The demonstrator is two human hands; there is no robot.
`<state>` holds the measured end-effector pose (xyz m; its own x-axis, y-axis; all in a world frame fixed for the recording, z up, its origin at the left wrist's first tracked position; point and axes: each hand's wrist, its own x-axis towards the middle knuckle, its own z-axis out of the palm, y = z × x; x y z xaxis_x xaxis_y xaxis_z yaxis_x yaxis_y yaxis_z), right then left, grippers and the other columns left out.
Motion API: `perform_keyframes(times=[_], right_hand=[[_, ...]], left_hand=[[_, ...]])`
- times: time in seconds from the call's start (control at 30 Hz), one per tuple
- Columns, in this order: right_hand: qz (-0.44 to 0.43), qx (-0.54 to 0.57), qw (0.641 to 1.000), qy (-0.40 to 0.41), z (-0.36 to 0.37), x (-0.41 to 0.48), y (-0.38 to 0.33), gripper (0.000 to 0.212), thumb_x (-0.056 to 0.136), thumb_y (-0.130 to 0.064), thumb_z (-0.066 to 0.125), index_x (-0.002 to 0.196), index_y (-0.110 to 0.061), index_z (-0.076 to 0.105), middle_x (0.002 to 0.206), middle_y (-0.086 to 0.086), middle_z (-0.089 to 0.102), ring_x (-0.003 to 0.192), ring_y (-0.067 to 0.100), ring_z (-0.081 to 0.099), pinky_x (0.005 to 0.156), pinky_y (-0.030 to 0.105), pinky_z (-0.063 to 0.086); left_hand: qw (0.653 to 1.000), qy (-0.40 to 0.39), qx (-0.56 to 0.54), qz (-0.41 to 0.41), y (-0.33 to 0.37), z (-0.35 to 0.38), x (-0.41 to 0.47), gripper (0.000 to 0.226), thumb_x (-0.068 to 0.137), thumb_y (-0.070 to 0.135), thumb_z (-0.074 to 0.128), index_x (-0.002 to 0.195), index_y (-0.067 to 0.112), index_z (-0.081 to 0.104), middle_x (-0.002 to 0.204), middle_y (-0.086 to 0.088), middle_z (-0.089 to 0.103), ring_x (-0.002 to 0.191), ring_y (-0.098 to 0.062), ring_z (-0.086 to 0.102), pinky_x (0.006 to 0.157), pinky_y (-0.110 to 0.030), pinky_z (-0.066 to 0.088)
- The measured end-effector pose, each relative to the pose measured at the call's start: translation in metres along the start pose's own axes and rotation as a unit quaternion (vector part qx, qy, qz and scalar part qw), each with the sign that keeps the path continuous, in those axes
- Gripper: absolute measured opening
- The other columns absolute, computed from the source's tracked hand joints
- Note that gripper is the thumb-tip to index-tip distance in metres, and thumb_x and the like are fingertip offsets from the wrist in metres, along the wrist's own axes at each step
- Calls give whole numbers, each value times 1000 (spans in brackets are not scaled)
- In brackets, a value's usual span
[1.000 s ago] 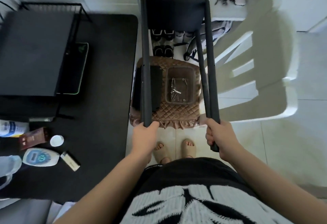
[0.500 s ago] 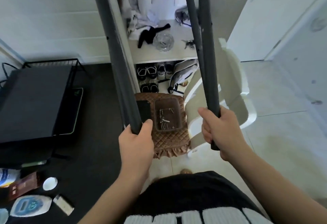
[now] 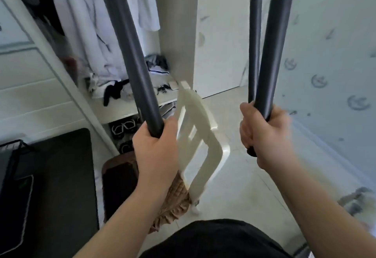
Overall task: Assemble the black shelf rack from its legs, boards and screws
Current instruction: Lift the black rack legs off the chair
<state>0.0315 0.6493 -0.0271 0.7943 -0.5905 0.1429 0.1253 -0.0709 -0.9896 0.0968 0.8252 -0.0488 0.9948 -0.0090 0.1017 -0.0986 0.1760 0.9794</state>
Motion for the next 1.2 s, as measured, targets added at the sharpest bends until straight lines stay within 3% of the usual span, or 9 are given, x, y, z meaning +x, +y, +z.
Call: perform_keyframes(times=[0.1, 0.23, 0.4, 0.7, 0.77, 0.9, 1.2], right_hand=[[-28, 0, 998, 60, -44, 14, -7, 30, 80, -38, 64, 59, -29, 44, 45, -5, 37, 36, 18, 32, 43, 27, 30], [-45, 12, 989, 142, -112, 34, -6, 30, 80, -35, 65, 59, -29, 44, 44, -3, 38, 35, 18, 32, 42, 26, 28], [-35, 13, 976, 213, -215, 65, 8, 28, 80, -36, 65, 60, -30, 46, 45, -2, 39, 36, 17, 32, 42, 24, 28], [90, 4, 947, 308, -373, 117, 61, 29, 79, -38, 65, 66, -22, 45, 46, 0, 42, 37, 18, 37, 39, 28, 30], [135, 0, 936, 324, -395, 123, 82, 30, 81, -36, 64, 70, -17, 43, 47, 0, 42, 38, 19, 38, 39, 28, 34], [245, -10, 903, 354, -420, 132, 129, 25, 87, -29, 62, 77, -15, 44, 48, -3, 42, 40, 16, 40, 42, 30, 36], [470, 21, 818, 332, -468, 178, 238, 12, 94, -15, 64, 88, -8, 57, 52, -2, 48, 41, 11, 41, 46, 27, 38]], left_hand=[[999, -46, -3, 21, 2, 54, 4, 49, 73, 40, 63, 65, 9, 26, 56, -13, 26, 46, -19, 28, 43, -30, 27], [995, -101, 17, 21, -13, 136, 4, 42, 75, 44, 64, 60, 21, 32, 55, -7, 30, 46, -19, 31, 43, -32, 29], [986, -163, 13, 20, -42, 256, -8, 42, 74, 41, 63, 61, 20, 29, 55, -3, 26, 46, -19, 26, 40, -28, 25], [953, -268, 115, -77, -114, 427, -26, 46, 73, 43, 62, 66, 10, 30, 59, -8, 29, 52, -20, 27, 43, -31, 24], [938, -289, 152, -117, -134, 452, -27, 41, 73, 43, 62, 62, 17, 33, 60, -8, 31, 52, -19, 28, 42, -29, 23], [896, -318, 232, -203, -181, 484, -21, 34, 76, 38, 63, 74, 16, 38, 64, -7, 32, 55, -21, 28, 41, -26, 21], [762, -355, 357, -407, -310, 537, 20, 30, 86, 32, 69, 74, 11, 50, 45, 3, 36, 35, -16, 29, 45, -24, 25]])
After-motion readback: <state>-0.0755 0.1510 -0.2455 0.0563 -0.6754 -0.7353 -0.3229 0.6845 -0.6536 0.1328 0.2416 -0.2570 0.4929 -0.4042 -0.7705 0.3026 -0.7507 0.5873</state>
